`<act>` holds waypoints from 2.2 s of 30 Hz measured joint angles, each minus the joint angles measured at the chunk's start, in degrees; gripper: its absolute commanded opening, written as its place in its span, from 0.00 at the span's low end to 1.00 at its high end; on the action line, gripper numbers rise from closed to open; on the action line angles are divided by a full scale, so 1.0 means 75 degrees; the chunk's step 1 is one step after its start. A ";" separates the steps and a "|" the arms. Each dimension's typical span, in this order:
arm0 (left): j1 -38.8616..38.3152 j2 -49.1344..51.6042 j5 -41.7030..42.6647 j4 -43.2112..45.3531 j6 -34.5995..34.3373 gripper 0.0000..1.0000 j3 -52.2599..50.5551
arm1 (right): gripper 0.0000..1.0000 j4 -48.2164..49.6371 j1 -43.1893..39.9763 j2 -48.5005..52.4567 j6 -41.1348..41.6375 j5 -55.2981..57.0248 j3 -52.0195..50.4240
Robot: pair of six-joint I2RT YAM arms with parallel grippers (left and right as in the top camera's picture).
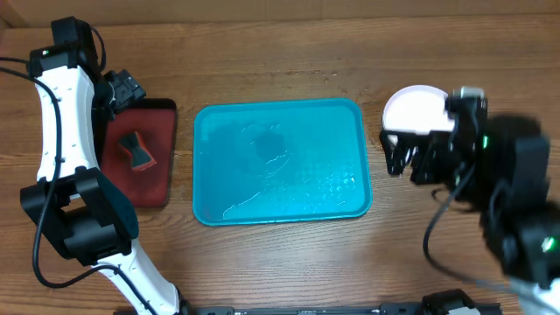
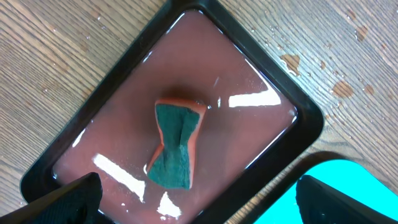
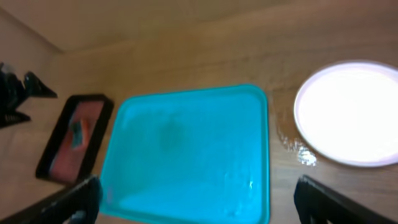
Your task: Clean dirty plates on tray and stack at the side
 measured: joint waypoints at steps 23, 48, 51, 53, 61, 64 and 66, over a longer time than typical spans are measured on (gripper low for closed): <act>0.0000 0.0000 0.0012 0.0003 0.0000 1.00 0.0000 | 1.00 0.5351 -0.0545 -0.5974 0.0006 0.0271 -0.7609; 0.0000 0.0000 0.0012 0.0003 0.0000 1.00 0.0000 | 1.00 0.6834 -0.0589 -0.7096 0.0006 0.1370 -0.8967; 0.0000 0.0000 0.0012 0.0003 0.0000 1.00 0.0000 | 1.00 0.6449 -0.0589 -0.7102 -0.0041 0.1498 -0.8967; 0.0000 0.0000 0.0012 0.0003 0.0000 1.00 0.0000 | 1.00 0.6449 -0.0589 -0.7102 -0.0087 0.1559 -0.8967; 0.0000 0.0000 0.0012 0.0003 0.0000 1.00 0.0000 | 1.00 0.6446 -0.0589 -0.7102 -0.0184 0.1582 -0.8967; 0.0000 0.0000 0.0012 0.0003 0.0000 1.00 0.0000 | 1.00 0.6446 -0.0589 -0.7102 -0.0192 0.1582 -0.8967; 0.0000 0.0000 0.0012 0.0003 0.0000 1.00 0.0000 | 1.00 0.6446 -0.0589 -0.7102 -0.0189 0.1582 -0.8967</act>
